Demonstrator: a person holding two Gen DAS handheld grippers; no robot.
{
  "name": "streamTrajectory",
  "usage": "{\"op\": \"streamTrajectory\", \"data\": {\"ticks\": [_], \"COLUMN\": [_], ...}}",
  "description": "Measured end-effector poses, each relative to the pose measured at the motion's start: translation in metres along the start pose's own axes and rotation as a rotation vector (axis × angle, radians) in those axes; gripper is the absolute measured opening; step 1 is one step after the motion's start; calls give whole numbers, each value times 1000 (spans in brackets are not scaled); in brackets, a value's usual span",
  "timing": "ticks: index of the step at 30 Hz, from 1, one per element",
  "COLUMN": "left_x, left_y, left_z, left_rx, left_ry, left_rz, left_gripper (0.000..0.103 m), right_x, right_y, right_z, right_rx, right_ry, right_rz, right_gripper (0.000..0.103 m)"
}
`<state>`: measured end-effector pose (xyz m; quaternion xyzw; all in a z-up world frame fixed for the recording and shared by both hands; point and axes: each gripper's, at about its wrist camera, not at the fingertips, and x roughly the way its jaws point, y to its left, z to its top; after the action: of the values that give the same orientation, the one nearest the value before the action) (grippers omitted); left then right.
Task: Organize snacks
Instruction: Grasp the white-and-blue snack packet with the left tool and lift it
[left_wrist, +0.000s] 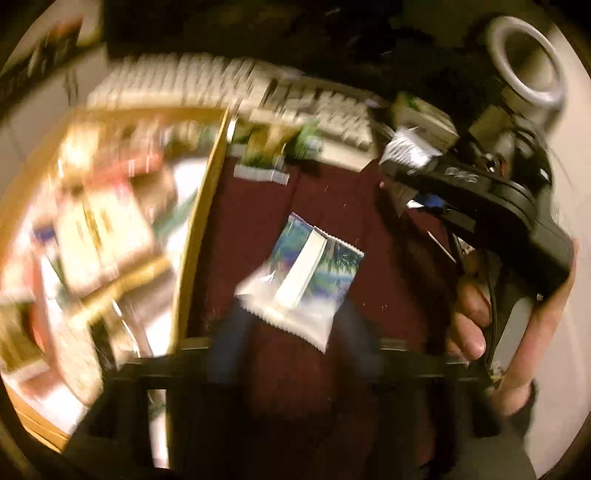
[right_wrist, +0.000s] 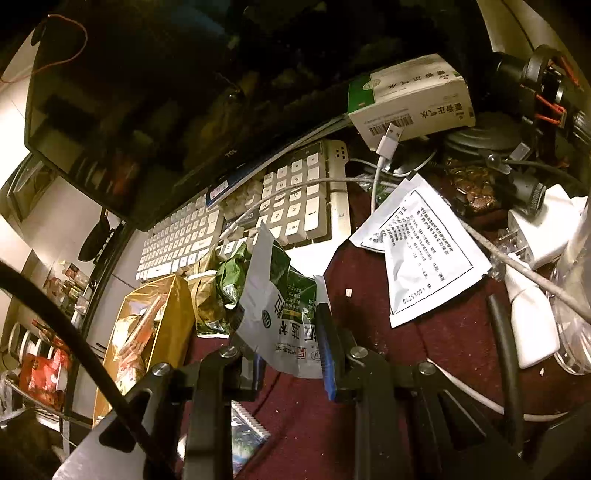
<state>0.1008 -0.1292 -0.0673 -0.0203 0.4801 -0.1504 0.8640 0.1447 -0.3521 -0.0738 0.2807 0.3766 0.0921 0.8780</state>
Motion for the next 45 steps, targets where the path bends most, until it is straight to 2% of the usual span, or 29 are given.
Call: {"op": "streamTrajectory", "data": {"ticks": [2, 6, 7, 10, 13, 16, 21, 23, 27, 30, 33, 35, 40, 45], "left_x": [2, 38, 50, 57, 51, 46, 38, 38, 54, 61, 59, 57, 36, 5], "left_y": [-14, -37, -44, -44, -49, -39, -25, -21, -26, -34, -41, -38, -30, -21], "left_z": [-2, 15, 16, 4, -10, -12, 2, 7, 14, 9, 4, 4, -1, -8], "left_rx": [79, 219, 269, 300, 357, 301, 193, 156, 153, 194, 221, 201, 157, 98], "left_ry": [-65, -9, 13, 79, 71, 78, 49, 49, 89, 100, 81, 72, -10, -85], "left_rz": [69, 184, 200, 212, 224, 175, 133, 124, 150, 177, 182, 173, 144, 91], "left_gripper": [78, 78, 78, 78, 76, 64, 66, 74, 75, 74, 71, 61, 59, 59], "right_x": [-1, -1, -1, -2, -6, -7, -6, -7, -7, -6, -6, -6, -6, -1], "right_y": [-1, -3, -3, -4, -3, -3, -1, 0, 1, 1, 4, 6, 15, 38], "right_z": [0, 1, 1, 1, 0, -1, -2, -2, -3, -3, -4, -4, -5, -12], "right_rx": [4, 16, 18, 15, 6, 9, 5, 1, 4, -1, -14, -24, -78, -216], "right_ry": [-10, -10, -9, -8, -12, -16, -14, -16, -17, -17, -14, -16, -28, -46], "right_rz": [0, 9, 10, 17, 17, 15, 20, 16, 15, 17, 15, 17, 11, -43], "right_gripper": [25, 26, 26, 25, 25, 25, 25, 26, 26, 25, 26, 25, 24, 23]}}
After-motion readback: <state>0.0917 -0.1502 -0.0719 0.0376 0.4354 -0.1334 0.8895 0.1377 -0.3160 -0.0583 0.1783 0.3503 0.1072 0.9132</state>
